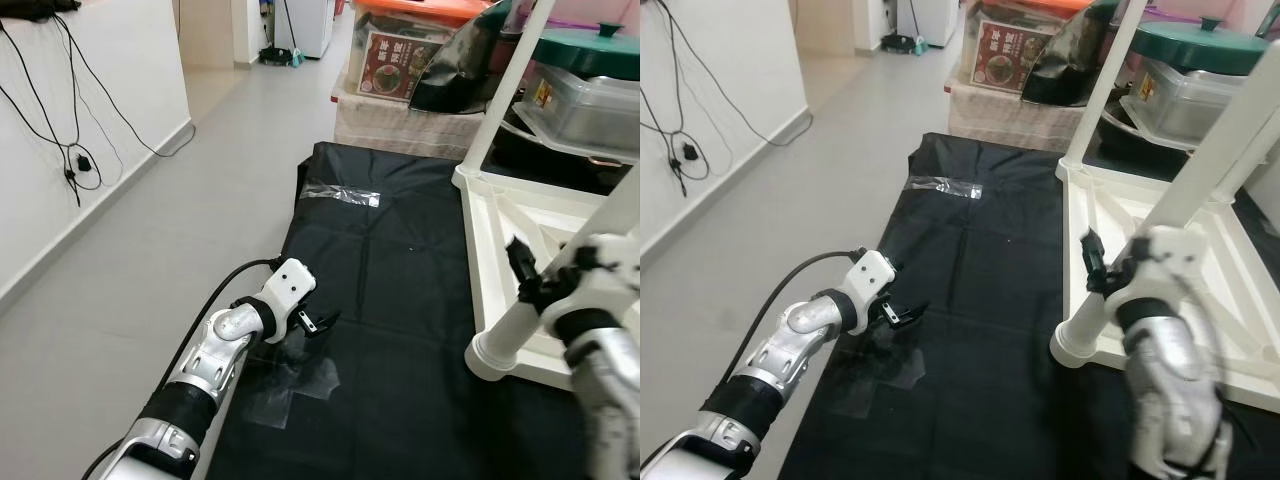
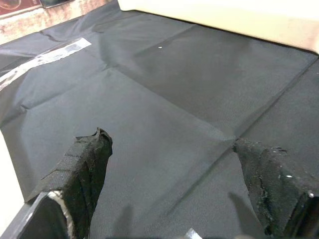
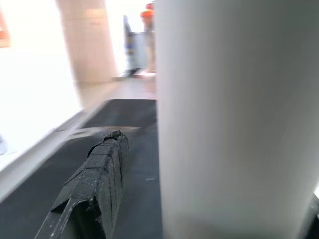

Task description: Building children table

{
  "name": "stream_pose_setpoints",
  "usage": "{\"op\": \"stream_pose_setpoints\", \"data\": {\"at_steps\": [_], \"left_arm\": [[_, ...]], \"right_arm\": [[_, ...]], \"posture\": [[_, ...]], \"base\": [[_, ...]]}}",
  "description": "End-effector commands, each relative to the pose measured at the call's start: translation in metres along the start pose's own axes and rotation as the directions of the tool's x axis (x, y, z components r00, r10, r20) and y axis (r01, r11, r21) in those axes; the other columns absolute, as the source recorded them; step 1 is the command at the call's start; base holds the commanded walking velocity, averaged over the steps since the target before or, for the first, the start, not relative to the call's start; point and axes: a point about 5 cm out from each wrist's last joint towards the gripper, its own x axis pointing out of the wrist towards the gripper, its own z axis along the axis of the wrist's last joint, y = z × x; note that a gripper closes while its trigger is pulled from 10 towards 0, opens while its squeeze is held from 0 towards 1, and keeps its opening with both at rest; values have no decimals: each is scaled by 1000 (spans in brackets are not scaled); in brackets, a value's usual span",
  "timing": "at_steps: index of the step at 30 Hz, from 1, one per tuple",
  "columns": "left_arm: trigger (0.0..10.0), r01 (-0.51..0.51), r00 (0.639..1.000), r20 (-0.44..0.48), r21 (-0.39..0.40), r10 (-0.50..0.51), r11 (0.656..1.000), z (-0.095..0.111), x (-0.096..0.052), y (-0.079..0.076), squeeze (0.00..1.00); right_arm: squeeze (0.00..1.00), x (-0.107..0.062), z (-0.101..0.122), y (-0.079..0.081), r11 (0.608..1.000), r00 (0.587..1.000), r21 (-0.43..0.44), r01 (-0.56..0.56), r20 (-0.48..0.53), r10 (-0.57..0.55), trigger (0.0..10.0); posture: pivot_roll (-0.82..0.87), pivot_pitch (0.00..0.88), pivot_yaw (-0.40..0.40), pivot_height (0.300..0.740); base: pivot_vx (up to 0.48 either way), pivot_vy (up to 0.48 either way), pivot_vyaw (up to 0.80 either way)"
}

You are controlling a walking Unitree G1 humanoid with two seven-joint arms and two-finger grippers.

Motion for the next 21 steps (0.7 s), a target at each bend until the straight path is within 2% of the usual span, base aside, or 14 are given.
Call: {"op": "stream_pose_setpoints", "data": {"at_steps": [1, 3, 7, 8, 9, 13, 14, 15, 16, 17, 18, 19, 20, 21], "left_arm": [[10000, 3, 1000, -8, -13, -3, 1000, -4, 0, -3, 0], [10000, 4, 1000, -5, -12, -4, 1000, -3, 2, -4, 0], [10000, 4, 1000, 1, -10, -4, 1000, -1, 3, -4, 0], [10000, 1, 1000, 3, -10, -1, 1000, 0, 3, -4, 0], [10000, -2, 1000, 3, -10, 2, 1000, 0, 2, -3, 0], [10000, -7, 1000, 1, -8, 7, 1000, -1, 0, -1, 0], [10000, -9, 1000, -3, -7, 9, 1000, -2, -1, 0, 0], [10000, -11, 1000, -4, -7, 11, 1000, -3, -2, -1, 0], [10000, -12, 1000, -5, -8, 12, 1000, -3, -2, -1, 0], [10000, -12, 1000, -5, -8, 12, 1000, -3, -2, -1, 0], [10000, -11, 1000, -5, -9, 11, 1000, -4, -2, -2, 0], [10000, -11, 1000, -5, -9, 11, 1000, -4, -2, -2, 0], [10000, -10, 1000, -4, -11, 10, 1000, -4, -3, -3, 0], [10000, -7, 1000, -2, -15, 7, 1000, -4, -3, -4, 0]], "right_arm": [[0, 1, -5, 20, 984, 984, 33, -177, -7, 178, 10000], [0, 1, -21, 32, 945, 943, 37, -324, -65, 326, 10000], [0, 11, -37, 40, 916, 908, 60, -398, -119, 402, 10000], [0, 15, -40, 43, 900, 891, 62, -433, -127, 437, 9098], [0, 19, -41, 44, 890, 882, 62, -452, -119, 456, 39], [0, 23, -39, 41, 880, 875, 70, -469, -101, 474, 0], [0, 26, -41, 37, 903, 895, 42, -428, -121, 430, 0], [0, 29, -47, 26, 953, 941, -1, -304, -158, 300, 0], [0, 31, -52, 19, 977, 963, -37, -211, -180, 201, 0], [0, 31, -52, 19, 977, 963, -37, -211, -180, 201, 0], [0, 31, -58, 6, 995, 977, -95, -9, -211, -11, 0], [0, 31, -58, 6, 995, 977, -95, -9, -211, -11, 0], [0, 27, -63, -11, 959, 937, -162, 234, -224, -267, 0], [0, 9, -69, -29, 830, 802, -229, 509, -223, -554, 0]], "posture": [[84, 0, -110, 740], [90, 0, -115, 740], [115, 0, -130, 740], [115, 0, -130, 740], [120, 0, -133, 740], [120, 0, -134, 740], [120, 0, -135, 740], [117, 0, -135, 740], [117, 0, -135, 740], [117, 0, -135, 740], [110, 0, -133, 740], [110, 0, -133, 740], [107, 0, -132, 740], [98, 0, -126, 740]], "base": [[0, 0, 0], [0, 0, 0], [0, 0, 0], [0, 0, 0], [0, 0, 0], [0, 0, 0], [0, 0, 0], [0, 0, 0], [0, 0, 0], [0, 0, 0], [0, 0, 0], [0, 0, 0], [0, 0, 0], [0, 0, 0]]}}
